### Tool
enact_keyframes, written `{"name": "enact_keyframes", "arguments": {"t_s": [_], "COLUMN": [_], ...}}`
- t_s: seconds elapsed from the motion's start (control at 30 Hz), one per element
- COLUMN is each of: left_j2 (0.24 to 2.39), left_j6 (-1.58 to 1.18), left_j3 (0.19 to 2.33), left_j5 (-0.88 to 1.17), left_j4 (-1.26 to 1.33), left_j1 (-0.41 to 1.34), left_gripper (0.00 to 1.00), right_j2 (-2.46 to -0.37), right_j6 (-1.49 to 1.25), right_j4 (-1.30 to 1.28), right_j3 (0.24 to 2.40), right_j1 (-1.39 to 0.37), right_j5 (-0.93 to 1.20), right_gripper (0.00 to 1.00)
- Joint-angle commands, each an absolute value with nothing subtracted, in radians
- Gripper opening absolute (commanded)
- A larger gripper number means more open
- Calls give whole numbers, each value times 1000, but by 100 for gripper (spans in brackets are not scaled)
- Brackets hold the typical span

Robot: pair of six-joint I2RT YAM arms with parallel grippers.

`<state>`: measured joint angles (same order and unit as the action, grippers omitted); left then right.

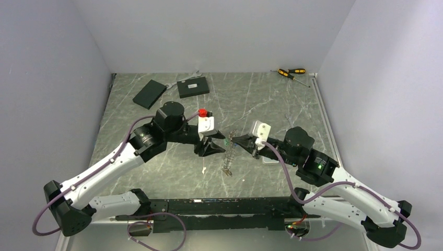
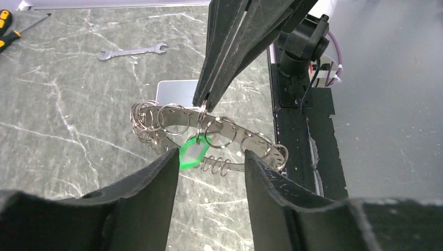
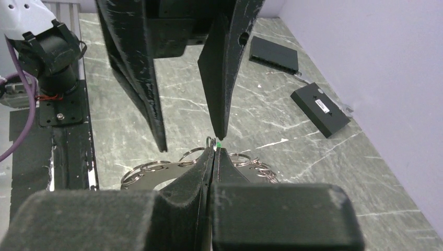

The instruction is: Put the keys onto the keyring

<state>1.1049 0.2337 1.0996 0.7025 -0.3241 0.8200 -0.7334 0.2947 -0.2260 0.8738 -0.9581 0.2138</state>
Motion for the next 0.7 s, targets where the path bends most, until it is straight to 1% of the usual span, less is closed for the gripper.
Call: {"name": "enact_keyframes", "arguments": {"t_s": [0.0, 0.27, 0.5, 0.67], "left_j2": [1039, 1023, 1048, 1066], "left_j6": [263, 190, 118, 106], "left_j3": [1128, 1119, 1096, 1093], "left_j5": [675, 695, 744, 762], "left_j4": [-337, -239, -124, -113], "left_j1": [825, 824, 824, 825], "left_gripper": [55, 50, 40, 33], "right_j2": [-703, -706, -699, -690], "right_j6": [274, 261, 255, 253], "right_j4": [-106, -111, -112, -107], "right_j3": [881, 888, 890, 889], "right_j1": [-959, -959, -959, -959], "right_j5": [221, 267, 284, 281], "right_gripper": [0, 0, 0, 0]}}
